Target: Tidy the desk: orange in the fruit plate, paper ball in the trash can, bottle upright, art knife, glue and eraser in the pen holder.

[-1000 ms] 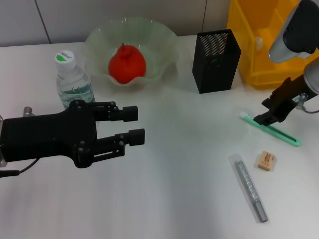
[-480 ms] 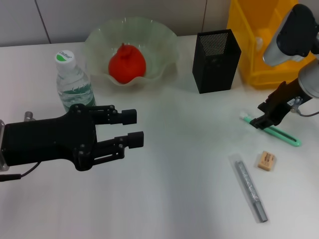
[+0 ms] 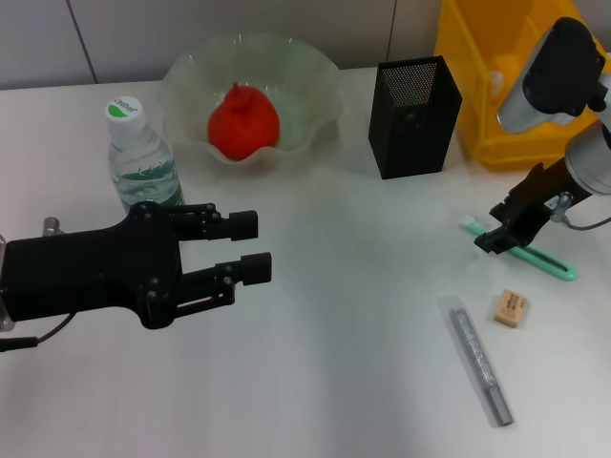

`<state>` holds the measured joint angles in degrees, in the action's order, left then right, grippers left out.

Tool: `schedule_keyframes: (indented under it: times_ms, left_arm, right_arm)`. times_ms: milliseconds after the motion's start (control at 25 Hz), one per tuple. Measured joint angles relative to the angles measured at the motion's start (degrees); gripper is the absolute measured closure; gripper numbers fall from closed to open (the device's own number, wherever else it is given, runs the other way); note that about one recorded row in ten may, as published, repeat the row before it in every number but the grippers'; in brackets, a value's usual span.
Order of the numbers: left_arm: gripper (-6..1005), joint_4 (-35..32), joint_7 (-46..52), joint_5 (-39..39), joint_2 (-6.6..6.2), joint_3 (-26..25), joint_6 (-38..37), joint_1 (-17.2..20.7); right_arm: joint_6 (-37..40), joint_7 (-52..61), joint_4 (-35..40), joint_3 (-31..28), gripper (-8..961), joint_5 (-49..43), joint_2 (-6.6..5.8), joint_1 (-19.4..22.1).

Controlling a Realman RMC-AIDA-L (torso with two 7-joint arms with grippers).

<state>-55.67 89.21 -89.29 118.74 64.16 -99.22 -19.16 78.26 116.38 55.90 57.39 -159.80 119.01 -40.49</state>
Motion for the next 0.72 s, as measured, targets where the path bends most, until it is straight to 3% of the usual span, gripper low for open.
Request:
schedule_keyframes:
  times_ms: [720]
  left_arm:
    - [513,0.59,0.0,0.07,-0.05,0.0,-0.19,0.04]
  right_arm:
    - [-1.7,0.07,-0.99,0.0,514,0.0,-0.01,0.35]
